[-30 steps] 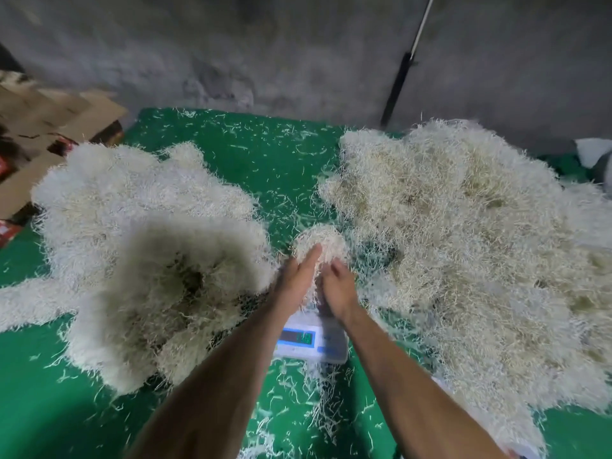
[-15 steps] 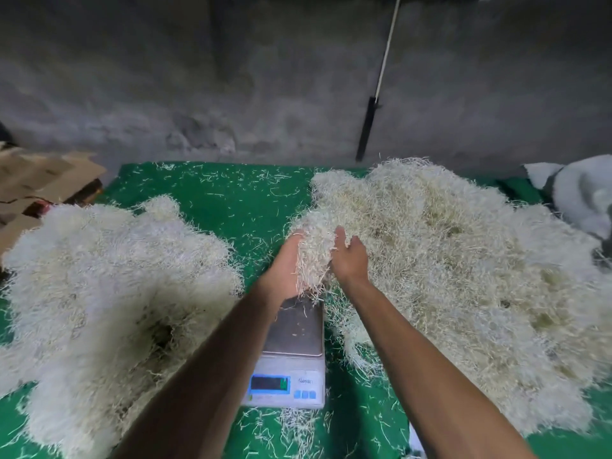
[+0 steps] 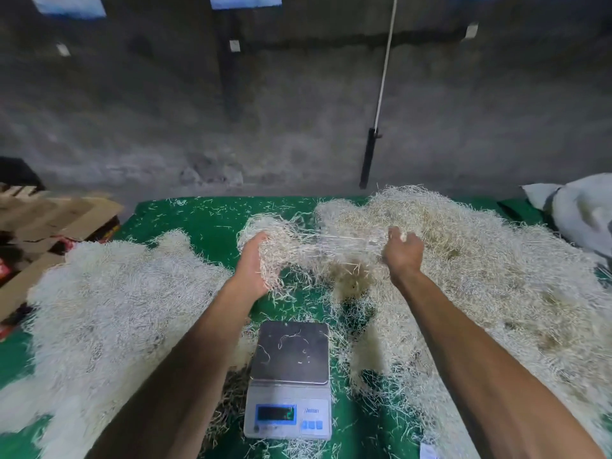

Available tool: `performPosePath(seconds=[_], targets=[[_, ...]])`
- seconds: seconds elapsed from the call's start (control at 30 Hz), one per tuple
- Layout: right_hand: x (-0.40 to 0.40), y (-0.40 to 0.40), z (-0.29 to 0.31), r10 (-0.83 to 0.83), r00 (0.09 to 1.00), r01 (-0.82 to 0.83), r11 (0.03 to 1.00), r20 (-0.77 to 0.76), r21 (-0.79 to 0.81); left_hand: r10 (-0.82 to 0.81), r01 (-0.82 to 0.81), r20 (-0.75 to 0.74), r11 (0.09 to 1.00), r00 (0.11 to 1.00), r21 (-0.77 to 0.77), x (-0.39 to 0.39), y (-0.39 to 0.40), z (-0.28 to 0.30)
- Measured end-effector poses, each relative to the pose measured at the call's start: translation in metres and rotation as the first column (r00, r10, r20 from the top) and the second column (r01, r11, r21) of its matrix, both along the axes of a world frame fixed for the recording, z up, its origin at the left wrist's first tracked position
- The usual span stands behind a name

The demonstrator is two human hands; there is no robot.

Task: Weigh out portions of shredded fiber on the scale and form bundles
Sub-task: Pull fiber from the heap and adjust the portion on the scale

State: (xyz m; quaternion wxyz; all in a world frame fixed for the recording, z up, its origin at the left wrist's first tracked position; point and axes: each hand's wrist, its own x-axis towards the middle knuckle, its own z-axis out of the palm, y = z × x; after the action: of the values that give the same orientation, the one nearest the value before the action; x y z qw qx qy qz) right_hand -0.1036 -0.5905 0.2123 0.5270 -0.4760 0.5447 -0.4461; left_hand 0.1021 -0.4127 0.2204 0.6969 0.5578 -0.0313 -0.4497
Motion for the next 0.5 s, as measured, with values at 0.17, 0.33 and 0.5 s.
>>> performPosePath(seconds=[0.17, 0.33, 0.5], targets=[[-0.016, -0.01, -0.011, -0.035, 0.994, 0.03, 0.998, 0.104, 0.049, 0.052, -0.062, -0.101, 0.994, 0.994, -0.094, 0.002, 0.004, -0.006], [-0.038, -0.015, -0.022, -0.188, 0.953, 0.122, 0.956, 0.236, 0.268, 0.231, -0.25, -0.167, 0.963, 0.958, -0.102, 0.008, 0.012, -0.019], [-0.065, -0.015, -0.045, -0.253, 0.934, 0.145, 0.914, 0.253, 0.379, 0.367, -0.362, -0.152, 0.93, 0.918, 0.058, 0.016, 0.025, -0.036]])
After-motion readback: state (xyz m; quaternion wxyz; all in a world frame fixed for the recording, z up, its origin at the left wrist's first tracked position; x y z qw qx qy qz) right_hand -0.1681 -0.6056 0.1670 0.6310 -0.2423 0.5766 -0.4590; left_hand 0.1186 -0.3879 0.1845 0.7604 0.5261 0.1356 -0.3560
